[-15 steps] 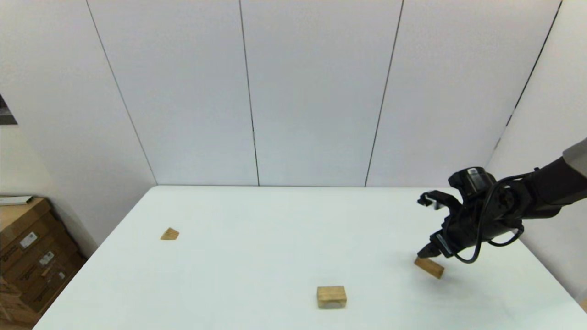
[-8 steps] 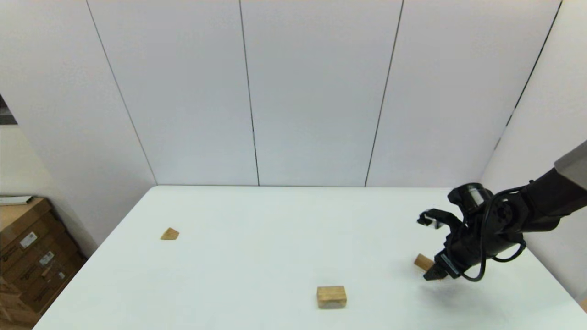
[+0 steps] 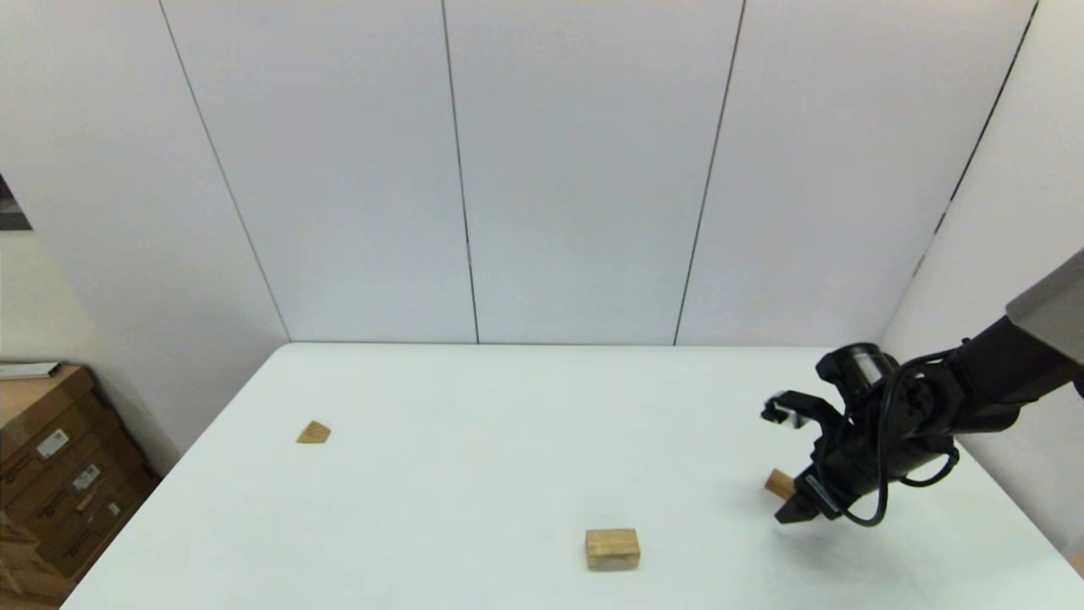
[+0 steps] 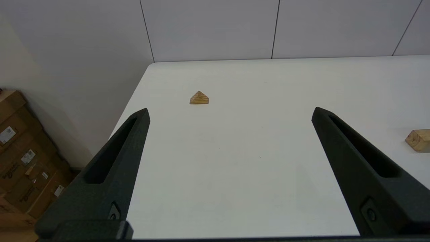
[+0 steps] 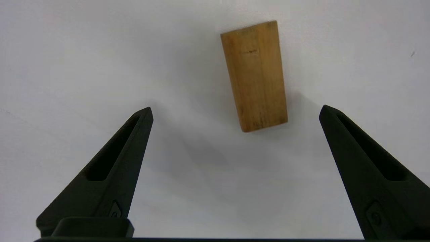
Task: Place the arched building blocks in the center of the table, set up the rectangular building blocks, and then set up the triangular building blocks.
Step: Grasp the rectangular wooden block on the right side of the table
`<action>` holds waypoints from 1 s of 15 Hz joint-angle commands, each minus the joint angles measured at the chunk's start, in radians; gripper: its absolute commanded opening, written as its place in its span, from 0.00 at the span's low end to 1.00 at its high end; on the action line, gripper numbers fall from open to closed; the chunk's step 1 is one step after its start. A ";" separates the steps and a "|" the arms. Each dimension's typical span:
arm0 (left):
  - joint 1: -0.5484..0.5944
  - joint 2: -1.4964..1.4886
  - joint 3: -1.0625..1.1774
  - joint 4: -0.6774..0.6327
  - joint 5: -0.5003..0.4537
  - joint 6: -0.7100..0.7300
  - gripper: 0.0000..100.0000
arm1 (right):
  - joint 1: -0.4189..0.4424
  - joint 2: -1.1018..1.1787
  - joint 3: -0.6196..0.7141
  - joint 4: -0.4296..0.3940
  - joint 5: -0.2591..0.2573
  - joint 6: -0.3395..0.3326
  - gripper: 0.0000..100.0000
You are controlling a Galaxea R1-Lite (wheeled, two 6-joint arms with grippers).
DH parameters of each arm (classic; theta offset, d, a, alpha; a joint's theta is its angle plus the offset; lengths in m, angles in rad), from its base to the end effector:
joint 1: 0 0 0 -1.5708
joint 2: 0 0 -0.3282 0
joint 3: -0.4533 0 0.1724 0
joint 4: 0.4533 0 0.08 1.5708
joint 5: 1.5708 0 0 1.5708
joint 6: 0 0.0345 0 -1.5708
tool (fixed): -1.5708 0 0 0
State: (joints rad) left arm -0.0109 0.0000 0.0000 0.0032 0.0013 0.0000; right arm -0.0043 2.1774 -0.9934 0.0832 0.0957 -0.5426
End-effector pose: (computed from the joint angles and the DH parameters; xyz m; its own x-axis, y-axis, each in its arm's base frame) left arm -0.0587 0.0007 0.0751 0.9999 -0.0096 -0.0032 0.0096 1.0000 0.0000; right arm 0.3497 0.0018 0.0455 0.2980 0.0943 -0.9499 -0.5135 0.8547 -0.0763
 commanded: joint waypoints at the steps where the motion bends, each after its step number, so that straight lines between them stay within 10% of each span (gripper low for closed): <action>1: 0.000 0.002 0.000 0.000 0.000 0.000 1.00 | 0.015 0.018 -0.014 -0.002 0.001 -0.004 1.00; 12: 0.000 0.002 0.000 0.000 0.000 0.000 1.00 | 0.007 0.088 -0.076 -0.002 -0.008 0.003 1.00; 13: 0.000 0.000 0.000 0.000 0.000 0.000 1.00 | 0.006 0.088 -0.079 -0.002 -0.008 0.003 0.00; 15: 0.000 0.002 0.000 0.000 0.000 0.000 1.00 | 0.004 0.090 -0.080 0.000 -0.007 0.003 0.00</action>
State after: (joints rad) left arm -0.0109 0.0000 0.0000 0.0032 0.0013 0.0000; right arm 0.0017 2.2657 -1.0717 0.0817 0.0879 -0.5364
